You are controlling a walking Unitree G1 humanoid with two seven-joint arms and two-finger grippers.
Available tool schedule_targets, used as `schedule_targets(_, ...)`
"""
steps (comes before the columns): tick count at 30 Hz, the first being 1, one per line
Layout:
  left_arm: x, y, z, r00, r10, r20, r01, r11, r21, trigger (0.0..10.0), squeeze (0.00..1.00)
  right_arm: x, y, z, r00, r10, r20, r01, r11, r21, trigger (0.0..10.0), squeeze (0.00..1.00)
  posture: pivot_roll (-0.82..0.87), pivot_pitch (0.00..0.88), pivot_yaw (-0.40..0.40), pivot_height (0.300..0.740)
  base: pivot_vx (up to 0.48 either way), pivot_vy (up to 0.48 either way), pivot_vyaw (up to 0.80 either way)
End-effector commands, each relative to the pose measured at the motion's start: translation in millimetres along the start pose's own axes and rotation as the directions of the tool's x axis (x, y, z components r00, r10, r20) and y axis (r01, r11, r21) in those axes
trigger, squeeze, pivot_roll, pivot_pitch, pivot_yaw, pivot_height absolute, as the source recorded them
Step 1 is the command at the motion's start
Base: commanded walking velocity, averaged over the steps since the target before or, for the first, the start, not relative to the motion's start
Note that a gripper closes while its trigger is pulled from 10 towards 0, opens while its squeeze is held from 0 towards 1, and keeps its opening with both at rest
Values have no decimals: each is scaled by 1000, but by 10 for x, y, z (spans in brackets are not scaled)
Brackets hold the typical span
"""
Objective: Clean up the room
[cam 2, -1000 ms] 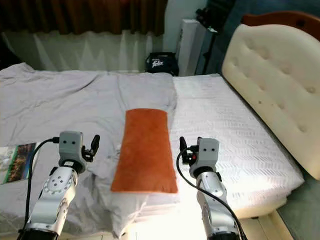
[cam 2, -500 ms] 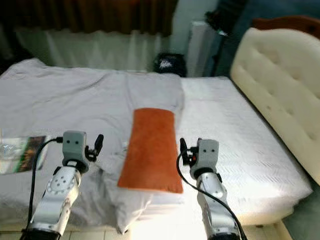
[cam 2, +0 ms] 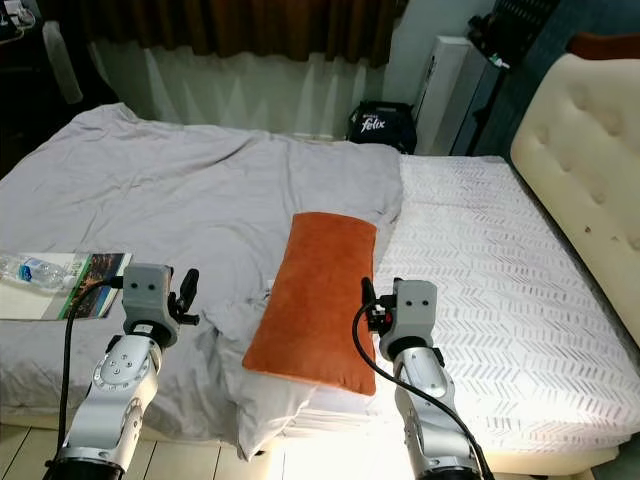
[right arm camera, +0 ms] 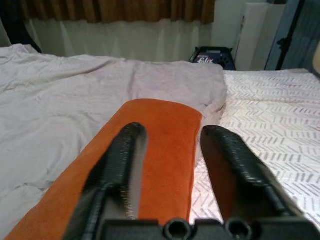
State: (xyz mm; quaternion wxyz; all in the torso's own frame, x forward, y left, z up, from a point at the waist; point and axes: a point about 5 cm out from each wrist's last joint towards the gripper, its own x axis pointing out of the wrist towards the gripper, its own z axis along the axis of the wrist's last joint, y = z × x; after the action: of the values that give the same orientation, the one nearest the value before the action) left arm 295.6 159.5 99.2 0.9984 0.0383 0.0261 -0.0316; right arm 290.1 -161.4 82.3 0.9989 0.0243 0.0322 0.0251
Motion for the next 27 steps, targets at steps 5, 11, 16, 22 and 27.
schedule_targets(5,22,-15,16,1000,-22,4,22,999,43,0,0,-4,-38,14,1000,-26,3,26,999,-26,4000,0,25,0,-58,740,0,0,0)
schedule_targets(11,34,-9,20,1000,-11,0,11,1000,-5,10000,1000,0,-29,0,1000,-21,1,21,1000,-21,10000,1000,25,0,-58,740,0,0,0)
schedule_targets(16,32,-15,9,1000,-15,-7,15,1000,5,10000,1000,-2,-44,-3,1000,-28,1,28,999,-22,10000,1000,25,0,-58,740,0,0,0)
schedule_targets(22,31,-29,-20,999,-31,-19,32,999,30,10000,1000,-4,-50,3,1000,-29,6,29,999,-20,10000,1000,25,0,-60,740,0,0,0)
schedule_targets(27,28,-28,-32,999,-48,-23,48,998,28,10000,1000,-12,-53,-5,1000,-31,6,31,999,-26,10000,1000,25,0,-58,740,0,0,0)
